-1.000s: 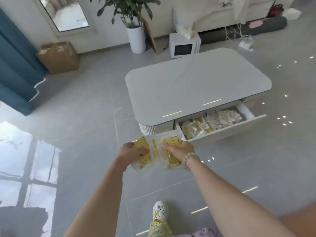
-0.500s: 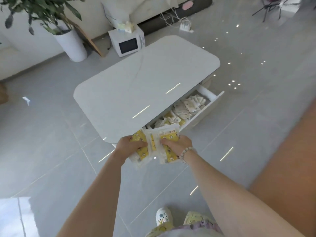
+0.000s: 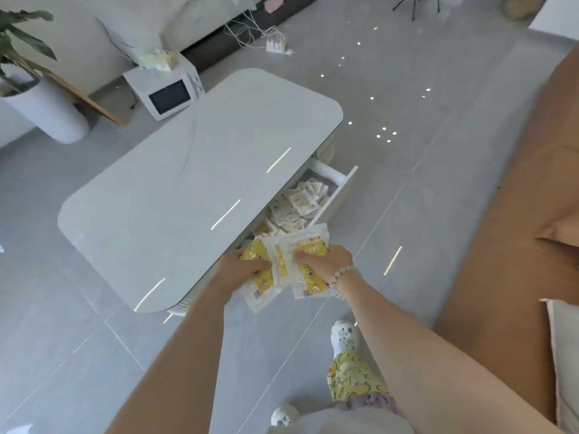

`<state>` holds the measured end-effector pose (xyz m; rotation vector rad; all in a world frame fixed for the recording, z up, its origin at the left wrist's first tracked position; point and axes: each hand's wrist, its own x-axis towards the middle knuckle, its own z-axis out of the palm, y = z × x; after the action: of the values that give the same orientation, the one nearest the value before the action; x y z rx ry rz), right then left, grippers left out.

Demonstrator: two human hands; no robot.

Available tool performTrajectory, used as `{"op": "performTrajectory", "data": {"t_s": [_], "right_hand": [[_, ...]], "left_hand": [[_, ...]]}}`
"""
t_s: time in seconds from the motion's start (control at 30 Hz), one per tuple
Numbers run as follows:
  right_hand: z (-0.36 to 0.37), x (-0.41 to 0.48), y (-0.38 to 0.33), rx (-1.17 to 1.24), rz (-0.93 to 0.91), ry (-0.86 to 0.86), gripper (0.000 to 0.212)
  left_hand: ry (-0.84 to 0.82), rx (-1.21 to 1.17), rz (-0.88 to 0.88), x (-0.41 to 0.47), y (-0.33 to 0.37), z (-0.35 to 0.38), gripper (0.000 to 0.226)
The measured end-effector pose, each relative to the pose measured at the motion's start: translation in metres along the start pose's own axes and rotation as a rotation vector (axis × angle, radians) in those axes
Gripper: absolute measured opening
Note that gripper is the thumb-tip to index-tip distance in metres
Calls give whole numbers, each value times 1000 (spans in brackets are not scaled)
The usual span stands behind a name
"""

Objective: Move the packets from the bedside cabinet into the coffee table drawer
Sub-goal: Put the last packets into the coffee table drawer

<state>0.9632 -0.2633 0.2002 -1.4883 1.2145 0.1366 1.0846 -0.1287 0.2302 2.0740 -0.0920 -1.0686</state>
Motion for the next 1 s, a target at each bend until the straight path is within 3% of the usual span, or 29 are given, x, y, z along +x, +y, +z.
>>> {"op": "performTrajectory", "data": {"t_s": [0.13,0.33,0.63,0.73,0.87,1.0], "right_hand": [[-47,39,-9,31,15,13,52],[-100,90,-16,58,15,14,44],[-87,137,-7,-84,83,-51,49],[-80,157,-23,-144,75,-58,50],[-71,189,-43,-190,114,-35,51],[-51,226,-74,-266,135,-49,47]], "left_hand": [[-13,3,-2,31,45,34,12],[-14,-30,-34,64,86,82,14],[-35,11,-144,114,76,89,26],[-28,5,-185,141,72,82,51],[-72,-5,-198,179,79,71,56],[-93,-7,-249,223,82,52,77]]}}
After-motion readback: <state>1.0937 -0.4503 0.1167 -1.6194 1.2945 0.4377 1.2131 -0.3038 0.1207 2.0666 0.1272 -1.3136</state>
